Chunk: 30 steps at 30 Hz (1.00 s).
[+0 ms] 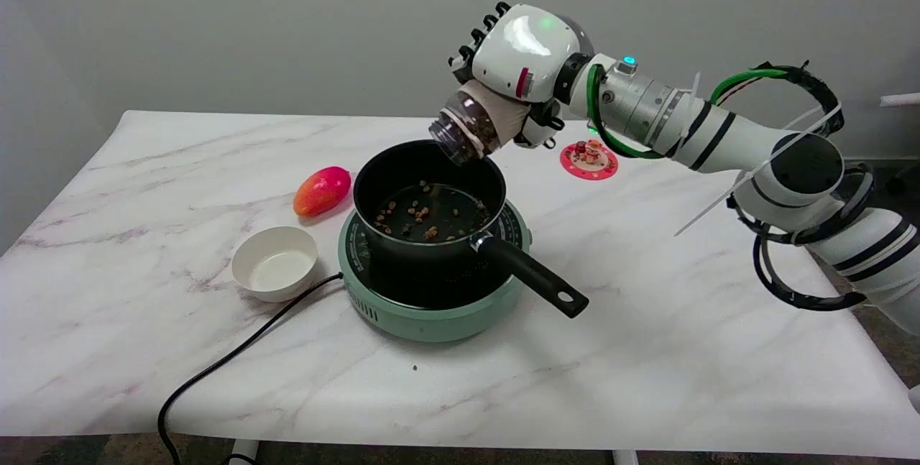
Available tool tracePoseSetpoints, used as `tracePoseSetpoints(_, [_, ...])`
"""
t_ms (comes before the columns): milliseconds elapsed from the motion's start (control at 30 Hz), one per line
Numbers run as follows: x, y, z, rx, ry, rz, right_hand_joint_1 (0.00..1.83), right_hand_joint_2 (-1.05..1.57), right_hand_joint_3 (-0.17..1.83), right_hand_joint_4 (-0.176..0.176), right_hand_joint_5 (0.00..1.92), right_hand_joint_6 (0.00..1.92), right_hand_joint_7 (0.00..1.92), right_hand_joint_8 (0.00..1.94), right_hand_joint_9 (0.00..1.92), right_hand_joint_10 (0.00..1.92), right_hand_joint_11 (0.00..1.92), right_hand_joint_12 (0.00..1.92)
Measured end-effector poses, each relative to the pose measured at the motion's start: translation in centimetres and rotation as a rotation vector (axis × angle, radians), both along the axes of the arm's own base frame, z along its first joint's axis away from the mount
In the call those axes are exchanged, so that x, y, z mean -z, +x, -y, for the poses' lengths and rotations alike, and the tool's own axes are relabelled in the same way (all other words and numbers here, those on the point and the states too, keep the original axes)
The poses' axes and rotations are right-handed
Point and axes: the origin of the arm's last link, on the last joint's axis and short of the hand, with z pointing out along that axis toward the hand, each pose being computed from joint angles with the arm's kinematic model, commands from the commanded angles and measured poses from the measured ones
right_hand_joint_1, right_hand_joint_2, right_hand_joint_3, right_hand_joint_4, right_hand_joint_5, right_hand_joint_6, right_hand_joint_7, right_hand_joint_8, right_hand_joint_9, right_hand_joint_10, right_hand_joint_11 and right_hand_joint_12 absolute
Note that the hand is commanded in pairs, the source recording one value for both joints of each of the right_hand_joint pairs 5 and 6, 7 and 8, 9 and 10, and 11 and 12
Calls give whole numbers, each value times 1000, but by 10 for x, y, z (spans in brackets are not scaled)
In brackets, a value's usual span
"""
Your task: Place the bottle onto the table.
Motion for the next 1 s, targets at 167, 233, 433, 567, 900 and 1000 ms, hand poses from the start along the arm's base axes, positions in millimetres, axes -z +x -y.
tracePoseSetpoints(167, [0,2,0,70,15,209,1575,734,632,0,1846,1846,1837,1837,1226,1226,1077,1077])
tracePoseSetpoints(233, [-1,2,0,102,22,300,1577,738,633,0,1840,1840,1839,1839,1228,1228,1080,1080])
tracePoseSetpoints(433, [-7,2,3,214,37,600,1580,724,640,0,1815,1815,1830,1830,1227,1227,1075,1075])
tracePoseSetpoints(567, [-17,1,5,272,33,767,1579,730,636,0,1812,1812,1830,1830,1227,1227,1074,1074])
tracePoseSetpoints(900, [-72,-11,4,341,-5,1134,1538,1003,491,0,1920,1920,1906,1906,1289,1289,1166,1166])
tracePoseSetpoints(1000, [-93,-21,0,352,-11,1235,1491,1144,414,0,1920,1920,1920,1920,1325,1325,1200,1200])
